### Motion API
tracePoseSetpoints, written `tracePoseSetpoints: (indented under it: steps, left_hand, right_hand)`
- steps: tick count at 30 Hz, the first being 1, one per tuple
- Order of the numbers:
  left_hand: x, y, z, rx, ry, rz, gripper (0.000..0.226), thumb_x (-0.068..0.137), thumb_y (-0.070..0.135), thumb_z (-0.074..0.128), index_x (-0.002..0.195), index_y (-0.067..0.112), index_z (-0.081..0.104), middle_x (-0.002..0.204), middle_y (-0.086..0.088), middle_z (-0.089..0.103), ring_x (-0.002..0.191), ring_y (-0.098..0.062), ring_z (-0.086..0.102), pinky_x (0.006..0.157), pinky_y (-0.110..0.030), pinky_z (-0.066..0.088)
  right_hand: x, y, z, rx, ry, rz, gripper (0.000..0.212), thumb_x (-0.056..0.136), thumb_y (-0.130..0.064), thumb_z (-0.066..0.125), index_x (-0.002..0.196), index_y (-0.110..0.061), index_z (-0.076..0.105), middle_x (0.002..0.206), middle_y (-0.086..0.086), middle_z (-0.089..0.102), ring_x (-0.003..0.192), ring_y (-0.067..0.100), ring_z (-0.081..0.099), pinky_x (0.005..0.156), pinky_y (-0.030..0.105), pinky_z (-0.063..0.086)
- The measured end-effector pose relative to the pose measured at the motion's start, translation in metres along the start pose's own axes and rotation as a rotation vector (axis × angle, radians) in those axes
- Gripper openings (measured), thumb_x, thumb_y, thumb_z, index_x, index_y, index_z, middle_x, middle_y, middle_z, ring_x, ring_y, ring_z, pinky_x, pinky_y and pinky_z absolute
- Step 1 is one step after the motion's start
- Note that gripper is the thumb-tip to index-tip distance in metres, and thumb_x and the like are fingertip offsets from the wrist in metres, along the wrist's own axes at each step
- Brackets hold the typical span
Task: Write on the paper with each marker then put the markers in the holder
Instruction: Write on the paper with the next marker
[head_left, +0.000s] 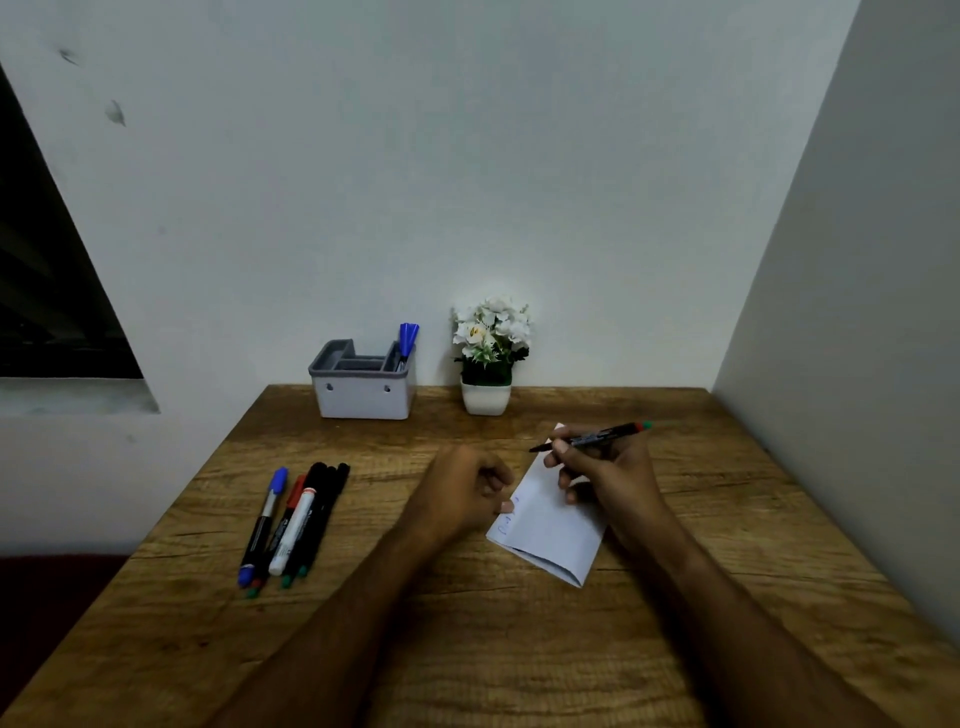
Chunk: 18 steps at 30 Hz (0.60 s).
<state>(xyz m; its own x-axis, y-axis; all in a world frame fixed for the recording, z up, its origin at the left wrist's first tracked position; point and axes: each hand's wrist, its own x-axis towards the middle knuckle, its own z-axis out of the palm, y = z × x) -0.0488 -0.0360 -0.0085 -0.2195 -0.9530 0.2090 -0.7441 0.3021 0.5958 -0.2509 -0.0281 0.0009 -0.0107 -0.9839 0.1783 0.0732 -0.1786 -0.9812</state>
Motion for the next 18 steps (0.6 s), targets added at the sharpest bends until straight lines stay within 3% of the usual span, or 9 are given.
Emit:
tracePoseSetpoints:
  steps: [3, 7, 10, 12, 15, 18]
  left_hand:
    - [-0.003, -0.001, 0.002, 0.077, 0.009, 0.034, 0.037, 0.076, 0.026, 0.084, 0.112, 0.021, 0.074, 0.1, 0.011, 0.071, 0.084, 0.001, 0.058, 0.077, -0.014, 0.047]
    - [-0.006, -0.011, 0.007, 0.154, -0.028, 0.103, 0.047, 0.085, 0.034, 0.072, 0.13, 0.023, 0.063, 0.131, 0.008, 0.06, 0.123, -0.012, 0.051, 0.105, -0.028, 0.04]
    - [-0.006, -0.016, 0.009, 0.156, -0.121, 0.083, 0.056, 0.092, 0.034, 0.062, 0.145, 0.024, 0.049, 0.153, 0.006, 0.044, 0.144, -0.014, 0.034, 0.12, -0.036, 0.026]
    - [-0.007, -0.016, 0.008, 0.194, -0.168, 0.104, 0.057, 0.097, 0.034, 0.055, 0.151, 0.023, 0.039, 0.16, 0.006, 0.031, 0.149, -0.014, 0.023, 0.123, -0.034, 0.017]
    - [-0.007, -0.016, 0.008, 0.225, -0.173, 0.131, 0.058, 0.101, 0.034, 0.049, 0.154, 0.022, 0.031, 0.163, 0.006, 0.022, 0.152, -0.014, 0.014, 0.117, -0.026, 0.003]
    - [-0.006, -0.018, 0.01, 0.213, -0.161, 0.142, 0.058, 0.101, 0.034, 0.05, 0.154, 0.021, 0.032, 0.163, 0.003, 0.023, 0.151, -0.012, 0.014, 0.116, -0.022, 0.002]
  right_hand:
    - [-0.001, 0.005, 0.002, -0.118, -0.033, 0.005, 0.007, 0.089, 0.006, 0.072, 0.091, 0.001, 0.077, 0.079, 0.021, 0.076, 0.06, 0.025, 0.066, 0.059, 0.035, 0.054]
    - [-0.003, 0.005, 0.006, -0.266, -0.081, -0.007, 0.021, 0.085, 0.005, 0.068, 0.088, -0.01, 0.082, 0.083, 0.008, 0.079, 0.082, 0.028, 0.074, 0.072, 0.035, 0.057]
    - [-0.001, 0.005, 0.006, -0.319, -0.123, -0.017, 0.02, 0.087, 0.004, 0.068, 0.089, -0.01, 0.083, 0.086, 0.008, 0.08, 0.087, 0.03, 0.075, 0.073, 0.035, 0.059]
    - [0.001, 0.005, 0.006, -0.38, -0.134, -0.035, 0.02, 0.086, 0.005, 0.069, 0.088, -0.01, 0.083, 0.086, 0.006, 0.081, 0.084, 0.026, 0.075, 0.07, 0.034, 0.06]
    - [0.005, 0.005, 0.006, -0.495, -0.16, -0.105, 0.023, 0.084, 0.005, 0.07, 0.09, -0.013, 0.084, 0.087, -0.001, 0.081, 0.082, 0.007, 0.074, 0.069, 0.018, 0.057]
    - [0.009, 0.008, 0.008, -0.59, -0.211, -0.136, 0.018, 0.085, -0.001, 0.071, 0.086, -0.013, 0.083, 0.086, -0.004, 0.08, 0.084, 0.004, 0.073, 0.074, 0.018, 0.057]
